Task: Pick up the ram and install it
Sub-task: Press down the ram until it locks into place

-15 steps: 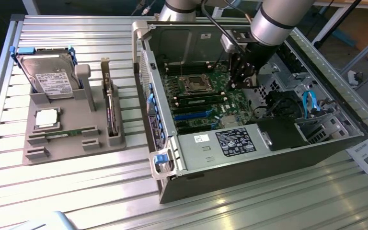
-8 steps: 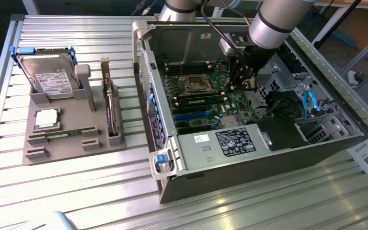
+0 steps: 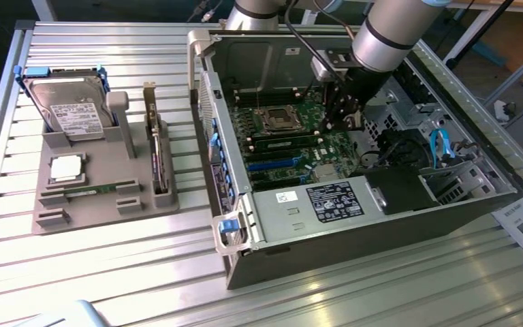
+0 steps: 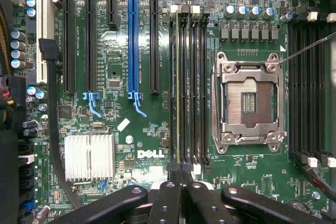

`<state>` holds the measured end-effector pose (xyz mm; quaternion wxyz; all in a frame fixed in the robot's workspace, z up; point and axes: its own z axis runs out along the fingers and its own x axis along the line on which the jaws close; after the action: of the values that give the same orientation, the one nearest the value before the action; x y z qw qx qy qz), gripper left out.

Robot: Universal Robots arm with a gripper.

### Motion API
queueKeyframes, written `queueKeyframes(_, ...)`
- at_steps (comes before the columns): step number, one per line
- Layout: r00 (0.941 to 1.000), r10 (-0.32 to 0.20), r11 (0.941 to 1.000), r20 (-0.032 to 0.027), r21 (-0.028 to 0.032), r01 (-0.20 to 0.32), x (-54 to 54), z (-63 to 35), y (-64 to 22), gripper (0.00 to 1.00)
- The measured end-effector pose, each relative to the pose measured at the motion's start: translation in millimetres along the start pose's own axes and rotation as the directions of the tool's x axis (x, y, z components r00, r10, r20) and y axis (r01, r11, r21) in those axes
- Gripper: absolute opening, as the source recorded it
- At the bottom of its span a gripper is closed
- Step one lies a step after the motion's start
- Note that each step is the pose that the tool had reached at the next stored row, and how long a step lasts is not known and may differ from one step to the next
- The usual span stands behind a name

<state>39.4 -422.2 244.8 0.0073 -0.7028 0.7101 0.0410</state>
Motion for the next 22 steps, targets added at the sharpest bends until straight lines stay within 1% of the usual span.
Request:
queueKeyframes(4, 1.0, 0.0, 1.0, 0.0003, 0.0001, 0.0, 0.1, 1.6, -0.1, 0.1)
queueKeyframes(9, 1.0, 0.0, 1.0, 0.0, 0.0, 0.0, 0.5, 7.4, -0.4, 0.1)
queueKeyframes(15, 1.0, 0.0, 1.0, -0.0001, 0.0, 0.0, 0.4, 7.0, -0.3, 0.1)
queueKeyframes(22, 1.0, 0.0, 1.0, -0.0002, 0.0, 0.0, 0.5, 8.7, -0.4, 0.1)
